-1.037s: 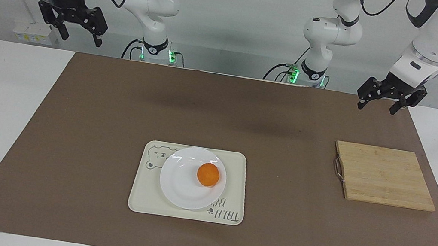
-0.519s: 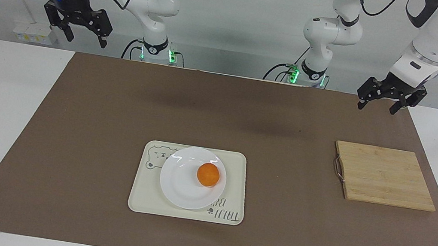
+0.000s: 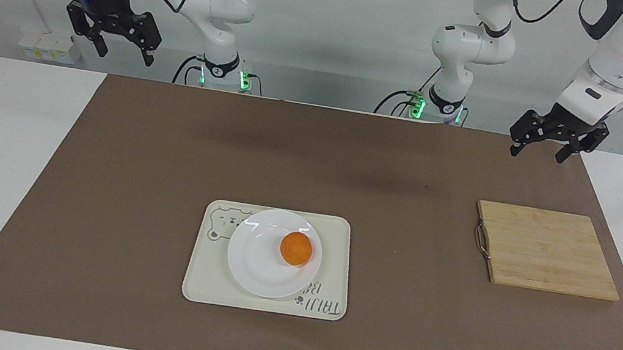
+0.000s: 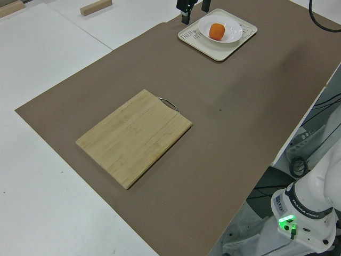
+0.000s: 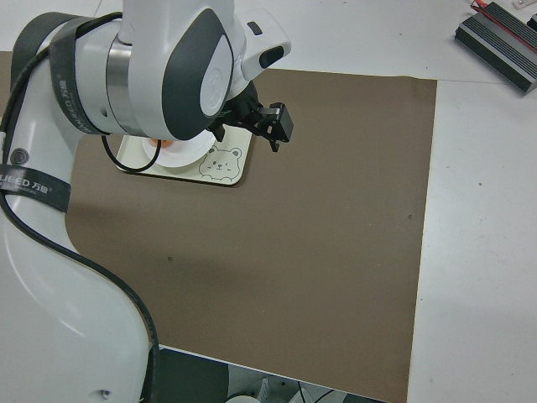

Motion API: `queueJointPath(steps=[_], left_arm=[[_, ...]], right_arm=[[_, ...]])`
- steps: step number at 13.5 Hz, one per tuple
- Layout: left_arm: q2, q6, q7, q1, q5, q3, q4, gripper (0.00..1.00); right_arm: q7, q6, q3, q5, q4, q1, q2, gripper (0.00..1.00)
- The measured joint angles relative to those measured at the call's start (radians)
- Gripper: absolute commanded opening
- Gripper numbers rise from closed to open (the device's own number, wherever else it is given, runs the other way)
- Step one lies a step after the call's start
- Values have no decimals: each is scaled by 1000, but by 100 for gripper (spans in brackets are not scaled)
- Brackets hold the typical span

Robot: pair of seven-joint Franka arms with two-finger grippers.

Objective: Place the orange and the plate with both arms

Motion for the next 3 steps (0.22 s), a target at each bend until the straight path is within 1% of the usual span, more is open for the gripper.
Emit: queueJointPath(steps=[3], left_arm=[[0, 0, 1, 0, 0, 0, 1, 100]], right_arm=[[-1, -2, -2, 0, -3, 0, 0, 100]])
